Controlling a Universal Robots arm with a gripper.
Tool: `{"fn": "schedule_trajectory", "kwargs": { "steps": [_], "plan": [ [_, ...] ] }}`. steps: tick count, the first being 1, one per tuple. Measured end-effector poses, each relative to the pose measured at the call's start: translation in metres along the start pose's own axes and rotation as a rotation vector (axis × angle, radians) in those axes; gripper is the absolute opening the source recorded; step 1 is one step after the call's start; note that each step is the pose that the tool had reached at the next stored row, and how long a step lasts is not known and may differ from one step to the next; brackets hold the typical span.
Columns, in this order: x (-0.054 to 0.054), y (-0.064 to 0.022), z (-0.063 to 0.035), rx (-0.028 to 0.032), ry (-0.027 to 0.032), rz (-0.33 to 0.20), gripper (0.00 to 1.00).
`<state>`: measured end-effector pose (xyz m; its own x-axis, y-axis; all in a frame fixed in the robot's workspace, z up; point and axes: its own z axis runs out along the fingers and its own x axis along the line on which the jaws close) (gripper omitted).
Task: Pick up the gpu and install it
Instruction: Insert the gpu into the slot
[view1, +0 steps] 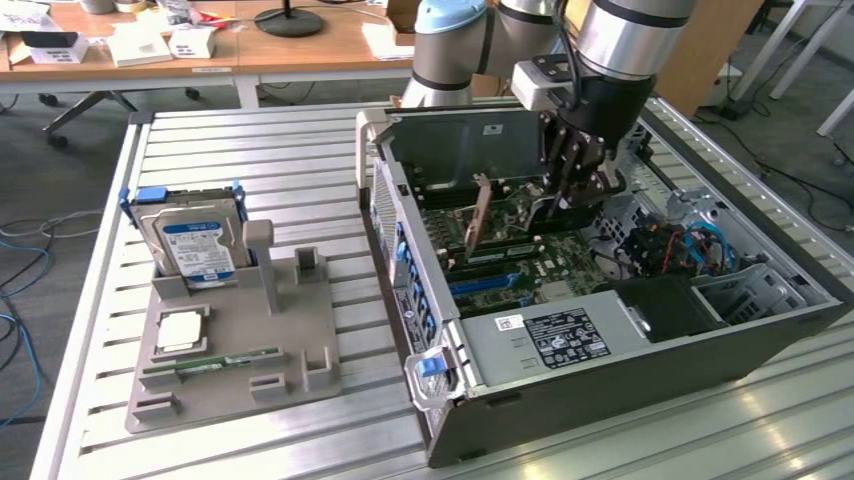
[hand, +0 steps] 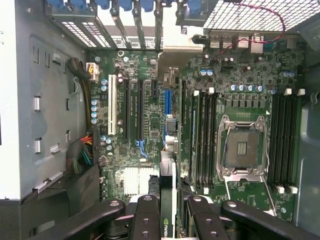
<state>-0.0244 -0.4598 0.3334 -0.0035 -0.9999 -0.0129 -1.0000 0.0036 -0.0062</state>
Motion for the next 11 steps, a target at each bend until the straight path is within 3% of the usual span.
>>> {"fn": "schedule_trajectory", "kwargs": {
  "steps": [11],
  "plan": [
    [0.0,0.0024,0.0036,0.0015,-0.0013,-0.001,0.26]
  ]
}}
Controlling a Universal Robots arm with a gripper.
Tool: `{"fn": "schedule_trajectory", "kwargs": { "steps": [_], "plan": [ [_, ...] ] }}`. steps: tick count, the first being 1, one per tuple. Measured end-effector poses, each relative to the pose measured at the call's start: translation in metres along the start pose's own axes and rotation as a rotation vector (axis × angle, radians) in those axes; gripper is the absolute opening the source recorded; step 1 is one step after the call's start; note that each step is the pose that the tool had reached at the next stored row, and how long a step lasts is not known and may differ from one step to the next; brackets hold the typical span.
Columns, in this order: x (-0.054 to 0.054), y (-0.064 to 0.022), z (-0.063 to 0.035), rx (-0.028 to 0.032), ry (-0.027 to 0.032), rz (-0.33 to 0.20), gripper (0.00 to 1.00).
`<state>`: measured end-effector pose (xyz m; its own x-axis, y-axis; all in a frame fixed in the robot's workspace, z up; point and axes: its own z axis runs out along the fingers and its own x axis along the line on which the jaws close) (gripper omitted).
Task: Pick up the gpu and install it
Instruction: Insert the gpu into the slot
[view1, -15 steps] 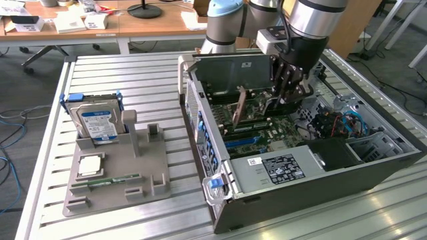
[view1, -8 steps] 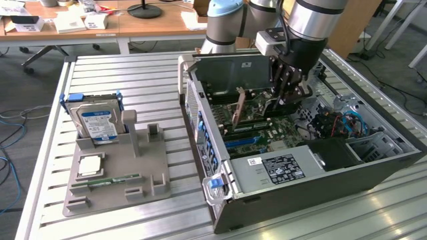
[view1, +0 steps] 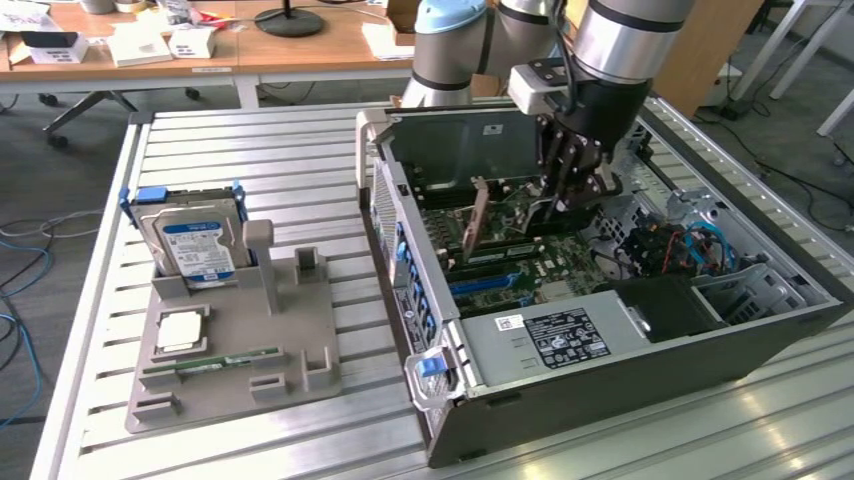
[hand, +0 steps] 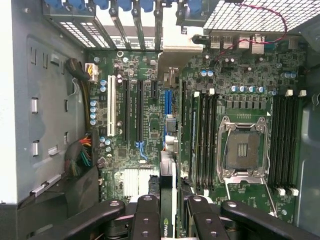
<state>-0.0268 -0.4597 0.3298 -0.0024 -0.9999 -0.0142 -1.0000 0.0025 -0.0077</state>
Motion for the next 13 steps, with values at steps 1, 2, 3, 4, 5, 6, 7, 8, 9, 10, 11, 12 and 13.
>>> {"fn": "schedule_trajectory", "kwargs": {
  "steps": [1,2,3,4,5,6,7,8,9,10,11,12,13],
  "plan": [
    [0.0,0.0006,0.0009,0.0,0.0002,0.0,0.26],
    [0.0001,0.0011,0.0017,0.0001,0.0004,0.0,0.26],
    [0.0001,0.0016,0.0026,0.0002,0.0004,0.0,0.26],
    [0.0001,0.002,0.0032,0.0002,0.0003,-0.001,0.26],
    [0.0001,0.002,0.0032,0.0002,0.0006,-0.001,0.26],
    [0.0001,0.002,0.0032,0.0002,0.0006,-0.001,0.26],
    [0.0001,0.002,0.0032,0.0001,0.0006,-0.001,0.26],
    [0.0001,0.002,0.0032,0.0002,0.0006,-0.001,0.26],
    [0.0001,0.002,0.0032,0.0002,0.0005,-0.001,0.26],
    [0.0001,0.0023,0.0033,0.0002,0.0004,-0.001,0.26],
    [0.0001,0.0031,0.0034,0.0003,0.0003,0.0,0.26],
    [0.0001,0.0041,0.0036,0.0007,0.0003,-0.001,0.26],
    [0.0,0.0054,0.0037,0.0013,0.0002,-0.001,0.26]
  ]
}}
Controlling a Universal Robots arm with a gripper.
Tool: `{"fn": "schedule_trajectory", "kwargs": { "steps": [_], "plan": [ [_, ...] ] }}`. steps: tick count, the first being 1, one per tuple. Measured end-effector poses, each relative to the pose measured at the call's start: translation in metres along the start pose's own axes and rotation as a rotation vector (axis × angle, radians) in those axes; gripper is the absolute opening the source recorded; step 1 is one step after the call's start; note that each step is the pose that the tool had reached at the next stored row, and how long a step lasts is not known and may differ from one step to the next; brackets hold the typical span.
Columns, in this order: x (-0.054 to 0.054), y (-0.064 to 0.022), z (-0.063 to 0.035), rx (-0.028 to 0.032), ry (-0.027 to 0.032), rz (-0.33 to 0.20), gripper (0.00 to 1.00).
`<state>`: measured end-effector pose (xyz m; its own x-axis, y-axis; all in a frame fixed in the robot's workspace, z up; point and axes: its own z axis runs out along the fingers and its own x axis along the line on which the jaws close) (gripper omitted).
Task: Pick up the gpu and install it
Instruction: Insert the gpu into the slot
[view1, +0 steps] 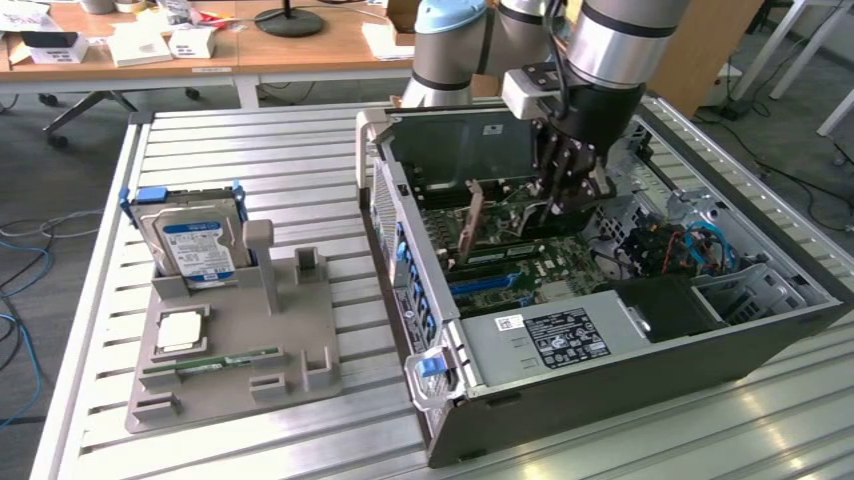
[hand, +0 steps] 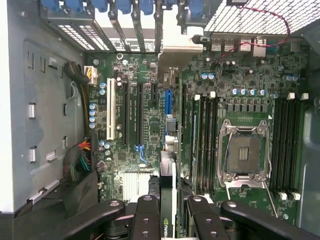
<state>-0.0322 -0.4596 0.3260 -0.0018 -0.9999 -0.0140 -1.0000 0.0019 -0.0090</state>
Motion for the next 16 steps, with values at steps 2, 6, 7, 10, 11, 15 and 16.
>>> {"fn": "schedule_trajectory", "kwargs": {
  "steps": [2,6,7,10,11,15,16],
  "plan": [
    [0.0,0.0019,0.0002,0.0005,0.0,0.0,0.26],
    [0.0,0.0038,0.0018,0.0007,-0.0003,0.0,0.26],
    [0.0,0.004,0.0027,0.0006,-0.0001,0.0,0.26],
    [0.0,0.0042,0.0038,0.0005,0.0002,0.0,0.26],
    [0.0,0.0042,0.0038,0.0005,0.0002,0.0,0.26],
    [-0.0006,0.0065,0.0041,0.0007,-0.0002,0.0,0.26],
    [-0.0008,0.0071,0.0042,0.0006,-0.0002,0.0,0.26]
  ]
}}
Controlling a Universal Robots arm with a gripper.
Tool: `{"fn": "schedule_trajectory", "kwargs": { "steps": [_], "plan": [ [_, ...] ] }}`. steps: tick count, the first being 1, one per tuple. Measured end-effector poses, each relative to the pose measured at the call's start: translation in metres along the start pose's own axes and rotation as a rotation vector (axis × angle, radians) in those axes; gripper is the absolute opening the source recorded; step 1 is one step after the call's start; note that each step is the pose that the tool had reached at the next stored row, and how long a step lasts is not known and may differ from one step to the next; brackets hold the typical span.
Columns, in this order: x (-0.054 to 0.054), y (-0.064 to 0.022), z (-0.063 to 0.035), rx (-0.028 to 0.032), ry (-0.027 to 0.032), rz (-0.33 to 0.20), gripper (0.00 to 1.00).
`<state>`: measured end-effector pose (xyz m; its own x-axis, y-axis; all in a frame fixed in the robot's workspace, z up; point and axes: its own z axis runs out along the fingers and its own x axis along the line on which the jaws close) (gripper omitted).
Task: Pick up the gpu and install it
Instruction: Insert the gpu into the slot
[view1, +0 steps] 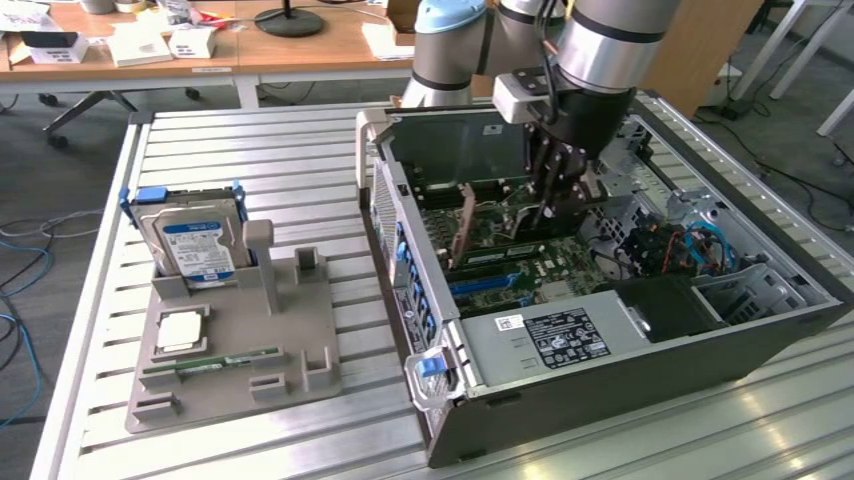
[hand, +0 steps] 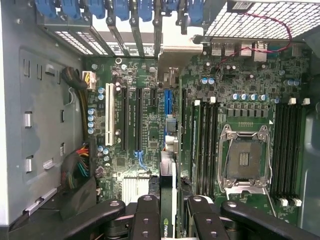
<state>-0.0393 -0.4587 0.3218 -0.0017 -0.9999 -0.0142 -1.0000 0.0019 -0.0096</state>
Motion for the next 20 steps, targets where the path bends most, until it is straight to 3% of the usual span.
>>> {"fn": "schedule_trajectory", "kwargs": {
  "steps": [20],
  "plan": [
    [-0.001,0.0012,0.0117,0.0,0.0001,0.0,0.26]
  ]
}}
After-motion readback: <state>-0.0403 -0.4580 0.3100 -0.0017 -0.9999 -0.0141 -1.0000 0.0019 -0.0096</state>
